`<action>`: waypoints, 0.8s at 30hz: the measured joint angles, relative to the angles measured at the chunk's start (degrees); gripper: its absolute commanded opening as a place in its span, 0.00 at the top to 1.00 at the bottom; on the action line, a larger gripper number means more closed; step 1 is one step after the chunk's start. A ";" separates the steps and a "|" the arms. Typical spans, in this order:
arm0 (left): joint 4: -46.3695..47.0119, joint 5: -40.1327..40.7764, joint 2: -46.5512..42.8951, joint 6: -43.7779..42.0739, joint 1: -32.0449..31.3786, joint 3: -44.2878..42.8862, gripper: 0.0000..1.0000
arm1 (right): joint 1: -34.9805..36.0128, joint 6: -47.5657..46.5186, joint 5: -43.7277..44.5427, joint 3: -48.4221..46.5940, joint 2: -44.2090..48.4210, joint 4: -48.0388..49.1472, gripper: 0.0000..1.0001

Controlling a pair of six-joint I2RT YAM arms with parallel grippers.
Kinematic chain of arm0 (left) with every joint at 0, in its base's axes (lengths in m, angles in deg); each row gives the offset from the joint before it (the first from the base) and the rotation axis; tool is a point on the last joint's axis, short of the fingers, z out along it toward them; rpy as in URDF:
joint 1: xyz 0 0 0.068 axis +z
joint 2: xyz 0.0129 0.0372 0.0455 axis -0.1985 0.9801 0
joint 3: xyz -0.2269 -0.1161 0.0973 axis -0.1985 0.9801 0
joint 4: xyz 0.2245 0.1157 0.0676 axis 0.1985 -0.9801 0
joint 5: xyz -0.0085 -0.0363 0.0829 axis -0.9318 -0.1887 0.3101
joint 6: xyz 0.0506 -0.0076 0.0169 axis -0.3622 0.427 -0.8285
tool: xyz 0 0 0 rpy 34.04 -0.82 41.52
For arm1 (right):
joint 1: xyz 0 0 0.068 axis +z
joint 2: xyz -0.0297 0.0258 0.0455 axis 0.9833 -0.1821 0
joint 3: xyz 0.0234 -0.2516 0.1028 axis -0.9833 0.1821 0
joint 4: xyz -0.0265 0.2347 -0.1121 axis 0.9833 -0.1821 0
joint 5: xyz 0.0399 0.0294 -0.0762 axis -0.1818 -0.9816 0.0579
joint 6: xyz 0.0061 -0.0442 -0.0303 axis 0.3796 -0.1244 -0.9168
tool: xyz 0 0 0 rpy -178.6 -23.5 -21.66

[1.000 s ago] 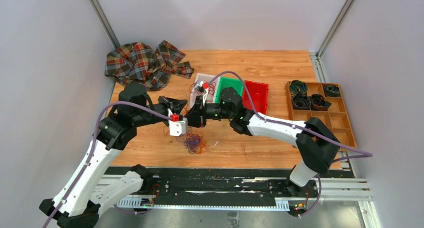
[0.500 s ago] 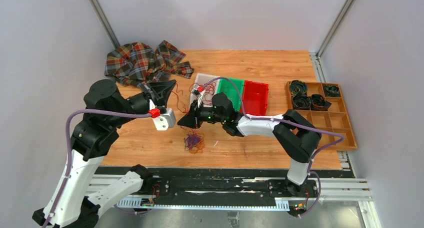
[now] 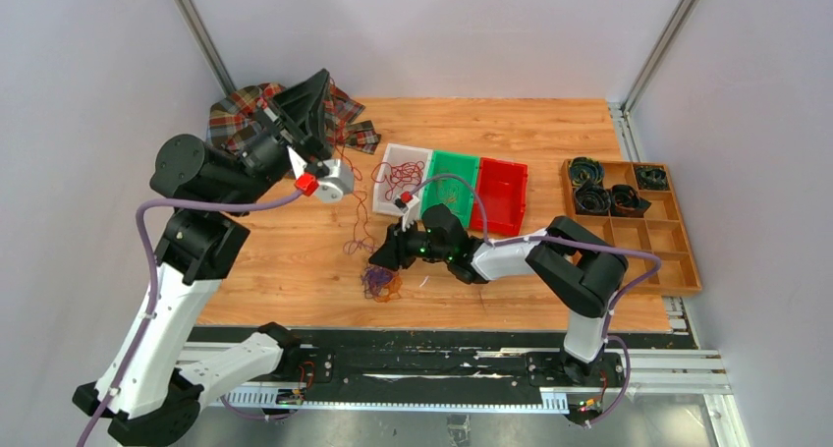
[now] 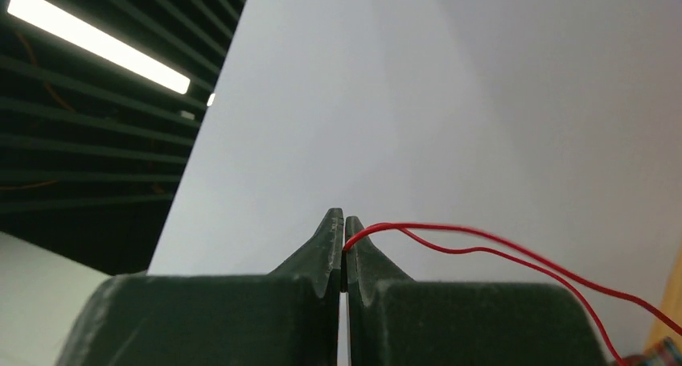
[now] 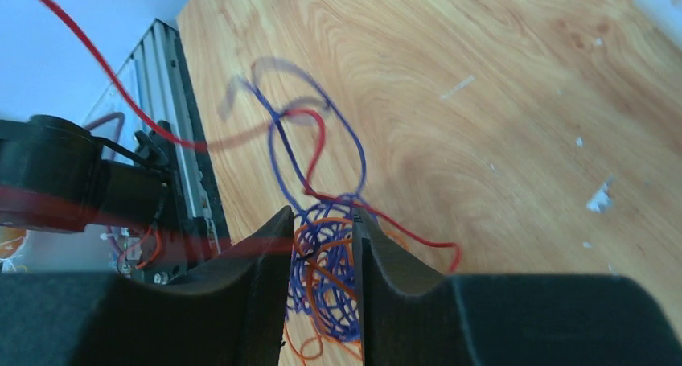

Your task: Untangle the cables

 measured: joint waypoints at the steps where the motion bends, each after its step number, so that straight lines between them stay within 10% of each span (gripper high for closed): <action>1: 1.95 0.46 0.76 -0.42 0.00 -0.37 1.00 | 0.00 -0.02 0.44 0.59 0.09 0.00 0.64; 11: 13.18 2.95 6.99 -3.67 0.00 -10.23 1.00 | 0.22 -1.36 3.63 2.16 1.29 -1.99 0.64; 24: 15.98 1.97 15.17 -7.65 0.00 -26.12 1.00 | 0.33 -1.81 7.04 3.80 1.38 -4.90 0.88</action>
